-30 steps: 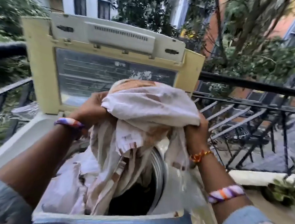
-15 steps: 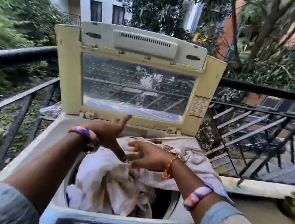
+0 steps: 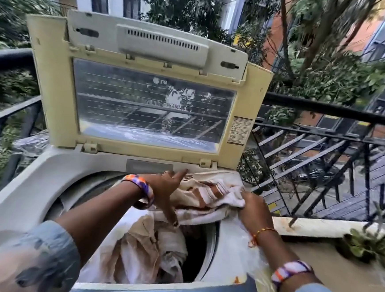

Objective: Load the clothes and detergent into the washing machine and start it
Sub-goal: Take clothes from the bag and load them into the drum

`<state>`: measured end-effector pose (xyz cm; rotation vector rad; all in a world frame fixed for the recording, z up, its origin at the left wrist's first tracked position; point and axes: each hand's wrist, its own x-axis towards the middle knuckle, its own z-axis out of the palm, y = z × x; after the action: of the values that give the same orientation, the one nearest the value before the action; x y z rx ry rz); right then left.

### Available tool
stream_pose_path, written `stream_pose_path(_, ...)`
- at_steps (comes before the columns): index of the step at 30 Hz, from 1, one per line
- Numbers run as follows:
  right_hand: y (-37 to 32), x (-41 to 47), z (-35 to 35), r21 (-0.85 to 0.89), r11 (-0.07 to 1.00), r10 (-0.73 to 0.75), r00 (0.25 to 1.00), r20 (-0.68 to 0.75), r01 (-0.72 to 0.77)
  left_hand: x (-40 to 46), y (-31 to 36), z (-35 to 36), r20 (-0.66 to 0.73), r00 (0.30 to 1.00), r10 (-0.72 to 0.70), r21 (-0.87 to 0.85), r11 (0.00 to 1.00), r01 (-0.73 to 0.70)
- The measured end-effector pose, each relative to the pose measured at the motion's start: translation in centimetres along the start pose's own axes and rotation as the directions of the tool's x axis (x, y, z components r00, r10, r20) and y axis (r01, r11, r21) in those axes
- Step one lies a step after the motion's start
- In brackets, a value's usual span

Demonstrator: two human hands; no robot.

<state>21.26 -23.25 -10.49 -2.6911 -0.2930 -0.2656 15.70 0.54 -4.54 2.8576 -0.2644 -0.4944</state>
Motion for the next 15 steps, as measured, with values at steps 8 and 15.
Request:
stream_pose_path(8,-13.0,-0.9,-4.4,0.595,0.661,-0.354,0.889,-0.291,0.458,-0.1,0.7,-1.3,-0.588,0.808,0.016,-0.625,0.625,-0.467)
stream_pose_path(15,-11.9,0.0,-2.5,0.297,0.82,-0.51,0.86,-0.01,0.49,-3.3,-3.8,-2.9,-0.722,0.667,-0.184,-0.203,0.978,0.05)
